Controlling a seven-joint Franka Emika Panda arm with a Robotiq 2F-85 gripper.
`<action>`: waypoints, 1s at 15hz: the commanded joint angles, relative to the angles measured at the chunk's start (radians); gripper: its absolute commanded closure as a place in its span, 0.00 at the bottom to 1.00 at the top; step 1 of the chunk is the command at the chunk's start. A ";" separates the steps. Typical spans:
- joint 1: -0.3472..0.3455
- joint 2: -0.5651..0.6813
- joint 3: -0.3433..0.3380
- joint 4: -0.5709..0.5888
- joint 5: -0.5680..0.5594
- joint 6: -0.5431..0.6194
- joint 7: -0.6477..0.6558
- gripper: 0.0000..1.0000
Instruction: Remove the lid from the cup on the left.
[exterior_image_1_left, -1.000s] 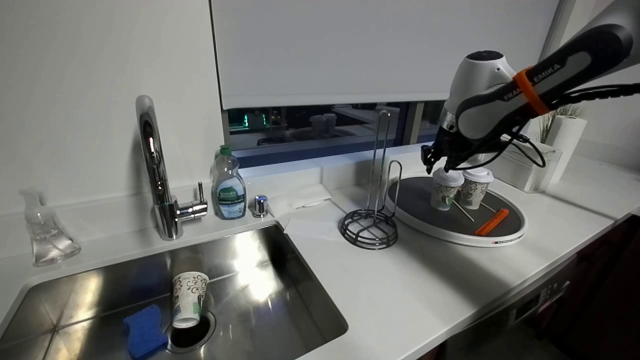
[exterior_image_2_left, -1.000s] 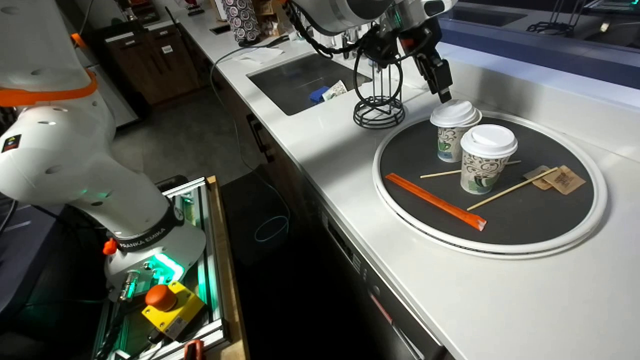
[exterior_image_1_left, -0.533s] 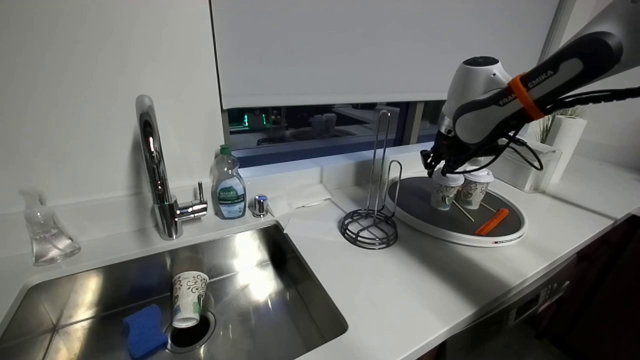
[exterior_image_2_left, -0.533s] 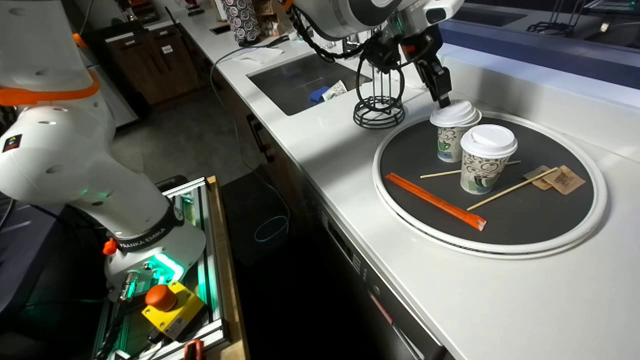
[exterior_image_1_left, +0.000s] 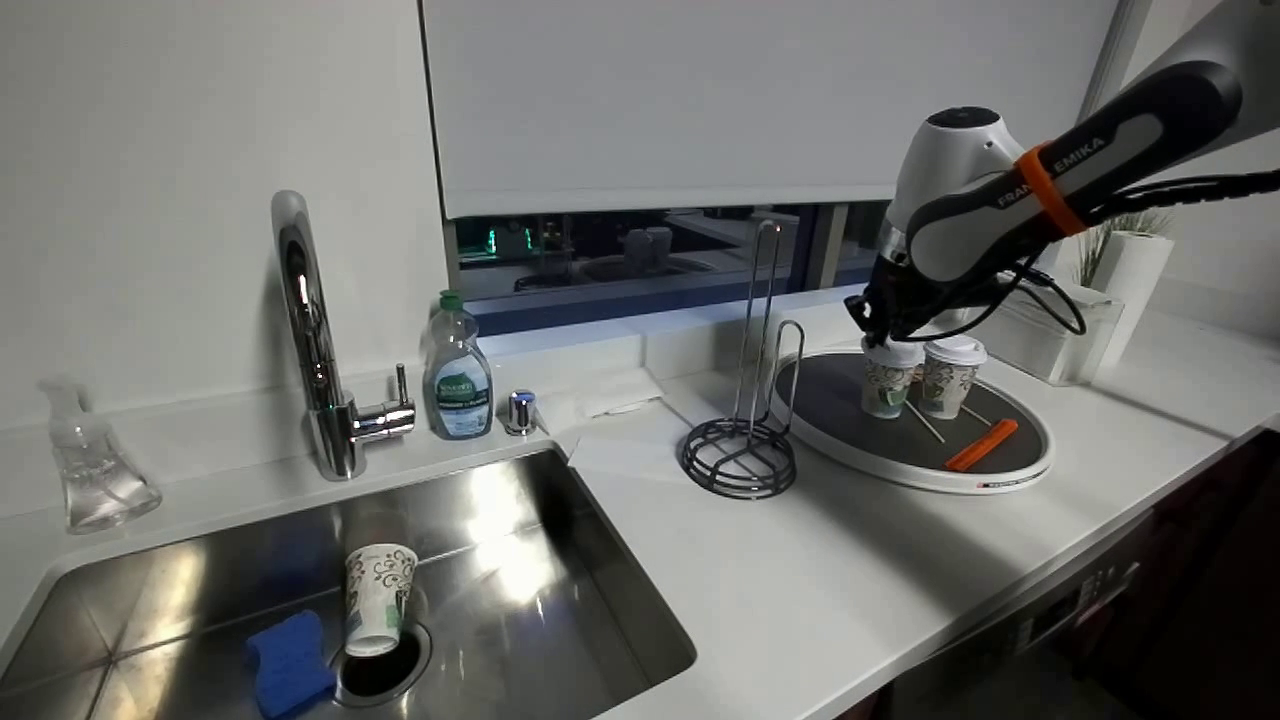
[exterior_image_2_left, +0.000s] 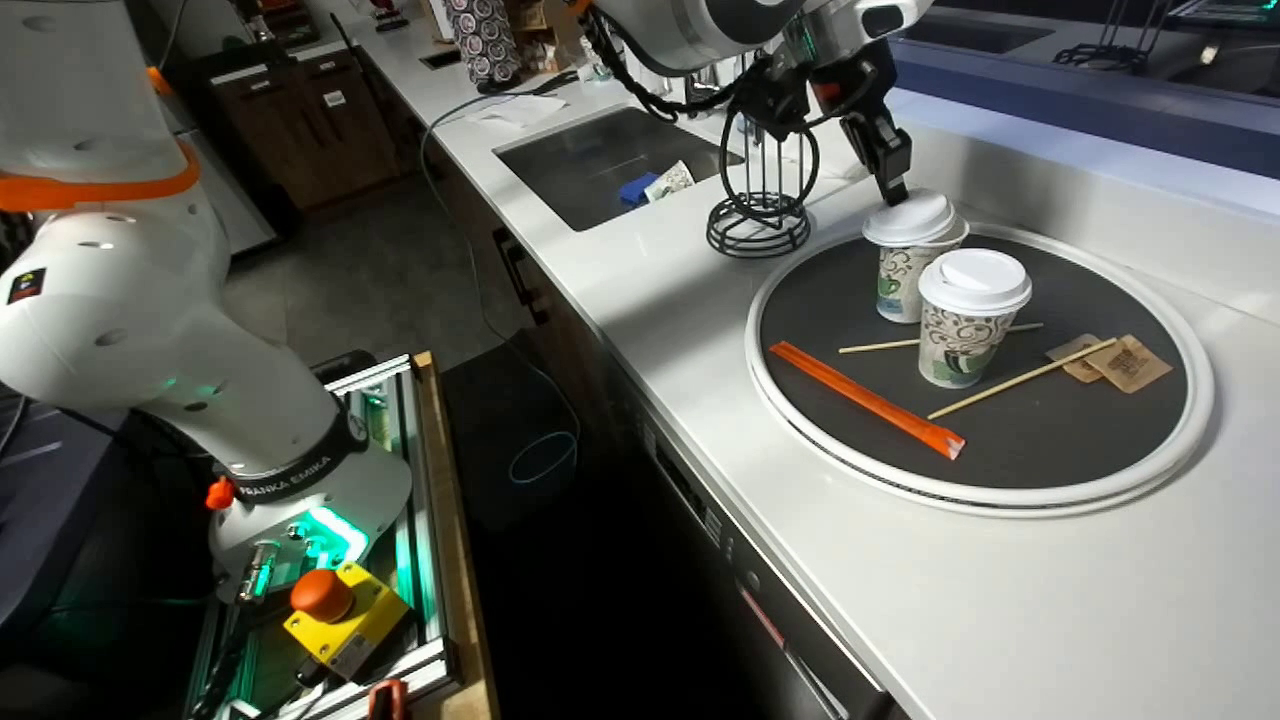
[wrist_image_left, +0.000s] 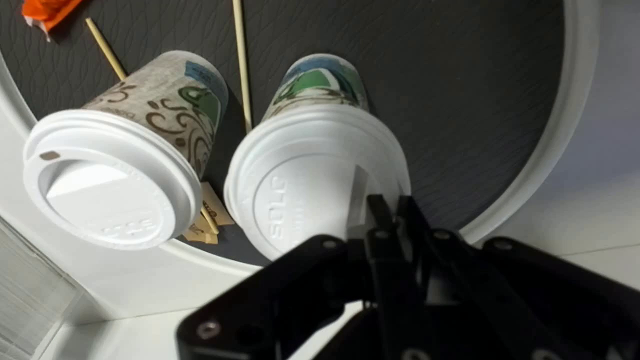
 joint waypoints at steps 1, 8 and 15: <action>0.022 -0.040 -0.023 -0.006 0.005 0.008 -0.002 0.98; 0.025 -0.149 0.056 -0.087 0.088 -0.020 -0.114 0.98; 0.018 -0.177 0.145 -0.175 0.315 -0.043 -0.320 0.98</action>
